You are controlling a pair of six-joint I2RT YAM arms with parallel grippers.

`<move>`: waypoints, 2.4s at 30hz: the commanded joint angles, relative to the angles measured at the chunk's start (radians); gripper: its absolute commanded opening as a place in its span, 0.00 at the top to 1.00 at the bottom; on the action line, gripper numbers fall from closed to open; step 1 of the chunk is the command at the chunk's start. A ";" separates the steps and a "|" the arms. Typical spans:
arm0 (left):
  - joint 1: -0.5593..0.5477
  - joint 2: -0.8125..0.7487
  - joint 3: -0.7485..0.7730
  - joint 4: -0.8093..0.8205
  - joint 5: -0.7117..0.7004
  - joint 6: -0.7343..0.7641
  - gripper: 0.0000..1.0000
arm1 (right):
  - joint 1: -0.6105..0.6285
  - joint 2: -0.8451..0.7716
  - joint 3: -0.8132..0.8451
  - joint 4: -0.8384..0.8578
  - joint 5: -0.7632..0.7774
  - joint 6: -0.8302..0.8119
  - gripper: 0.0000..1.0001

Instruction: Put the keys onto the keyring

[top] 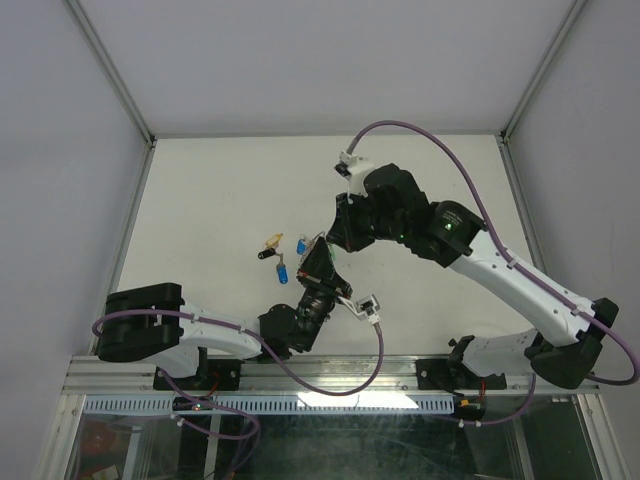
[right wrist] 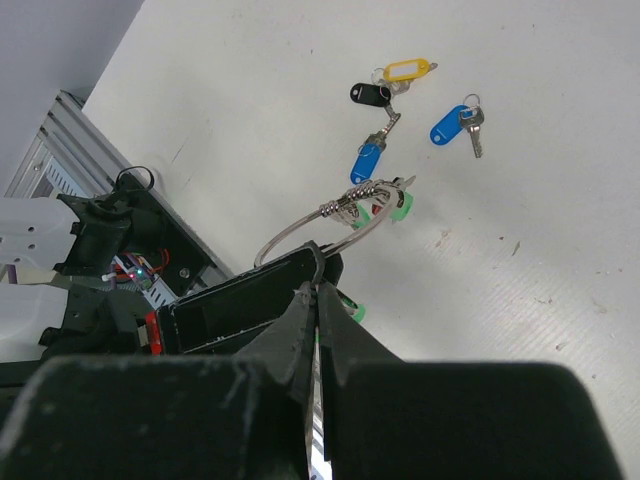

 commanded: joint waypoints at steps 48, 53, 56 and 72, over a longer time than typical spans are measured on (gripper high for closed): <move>-0.009 -0.023 0.005 0.028 -0.012 -0.015 1.00 | 0.096 0.177 0.256 -0.241 0.335 0.027 1.00; -0.009 -0.021 0.005 0.029 -0.012 -0.015 1.00 | 0.097 0.194 0.280 -0.278 0.362 0.042 1.00; -0.008 -0.020 0.006 0.034 -0.012 -0.013 1.00 | 0.098 0.204 0.296 -0.304 0.373 0.049 1.00; -0.007 -0.021 0.006 0.044 -0.014 -0.007 1.00 | 0.096 0.234 0.339 -0.410 0.410 0.066 1.00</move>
